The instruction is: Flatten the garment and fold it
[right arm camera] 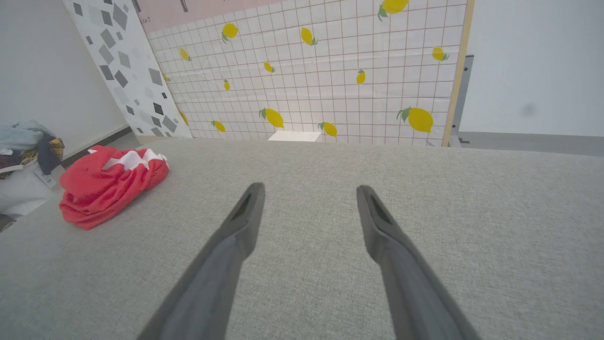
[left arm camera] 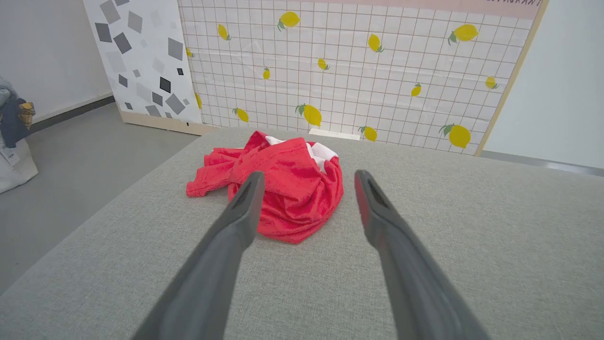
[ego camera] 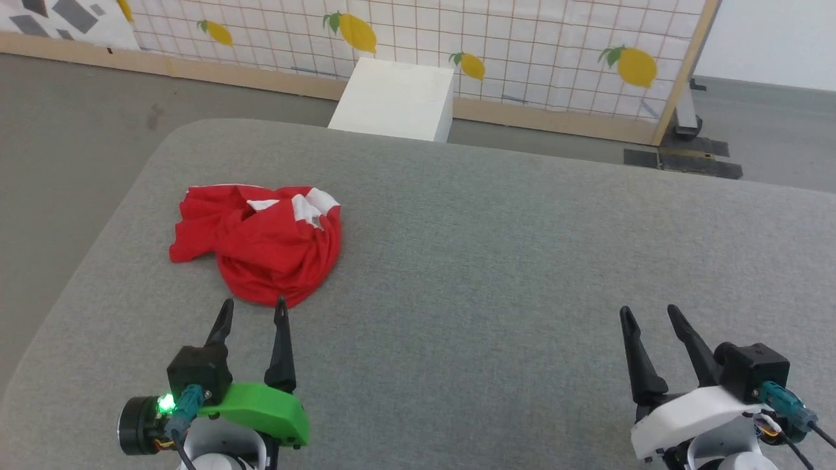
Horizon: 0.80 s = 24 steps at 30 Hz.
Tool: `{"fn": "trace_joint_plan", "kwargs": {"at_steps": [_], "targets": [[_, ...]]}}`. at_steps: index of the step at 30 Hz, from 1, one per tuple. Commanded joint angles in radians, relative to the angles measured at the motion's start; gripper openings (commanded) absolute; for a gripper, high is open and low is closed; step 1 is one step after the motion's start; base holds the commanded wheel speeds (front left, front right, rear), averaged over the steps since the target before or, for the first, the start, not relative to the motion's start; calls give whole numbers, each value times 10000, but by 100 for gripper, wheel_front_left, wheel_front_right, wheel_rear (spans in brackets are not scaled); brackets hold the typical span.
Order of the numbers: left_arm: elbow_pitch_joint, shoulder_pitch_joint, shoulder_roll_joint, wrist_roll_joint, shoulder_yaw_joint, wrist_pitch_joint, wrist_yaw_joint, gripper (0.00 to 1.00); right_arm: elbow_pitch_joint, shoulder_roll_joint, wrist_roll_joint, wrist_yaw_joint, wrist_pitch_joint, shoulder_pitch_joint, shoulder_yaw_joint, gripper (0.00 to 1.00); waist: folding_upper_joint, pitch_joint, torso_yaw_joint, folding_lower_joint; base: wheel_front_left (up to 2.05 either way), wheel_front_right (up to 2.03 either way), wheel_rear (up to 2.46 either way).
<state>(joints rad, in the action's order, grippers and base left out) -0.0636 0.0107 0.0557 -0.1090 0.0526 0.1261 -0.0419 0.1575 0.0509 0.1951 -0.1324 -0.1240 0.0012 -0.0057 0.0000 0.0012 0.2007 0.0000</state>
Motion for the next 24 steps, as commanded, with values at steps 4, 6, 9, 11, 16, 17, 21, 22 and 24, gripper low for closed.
{"fn": "trace_joint_plan", "kwargs": {"at_steps": [4,6,9,11,16,17,21,22,24], "targets": [[-104,-246,-17,-196,78,174,-80,100,166,-4,210,9,-188,139,31,100,0,-18,242,0,0,0,0],[-124,-255,-19,-228,90,211,-97,100,211,-4,248,10,-225,148,41,100,0,-20,309,0,0,0,0],[-160,-265,-20,-286,98,274,-117,100,290,-4,266,10,-289,156,58,100,0,-22,416,0,0,0,0],[-191,-266,-21,-323,92,315,-119,100,334,-4,230,10,-330,159,59,100,0,-16,483,0,0,0,0],[-262,-266,-23,-383,102,420,-148,100,423,-5,113,11,-413,176,14,100,0,-32,642,0,0,0,0],[-275,-269,-24,-393,107,438,-153,100,432,-5,98,11,-419,180,3,100,0,-35,669,0,0,0,0],[-373,-305,-26,-455,152,561,-176,100,512,-5,206,12,-473,238,-38,100,0,-93,845,0,0,0,0],[-390,-316,-27,-465,157,584,-181,100,533,-5,229,12,-485,253,-38,100,0,-108,875,0,0,0,0],[-416,-335,-28,-487,164,625,-190,100,568,-5,275,12,-507,278,-41,100,0,-125,931,0,0,0,0]]}}
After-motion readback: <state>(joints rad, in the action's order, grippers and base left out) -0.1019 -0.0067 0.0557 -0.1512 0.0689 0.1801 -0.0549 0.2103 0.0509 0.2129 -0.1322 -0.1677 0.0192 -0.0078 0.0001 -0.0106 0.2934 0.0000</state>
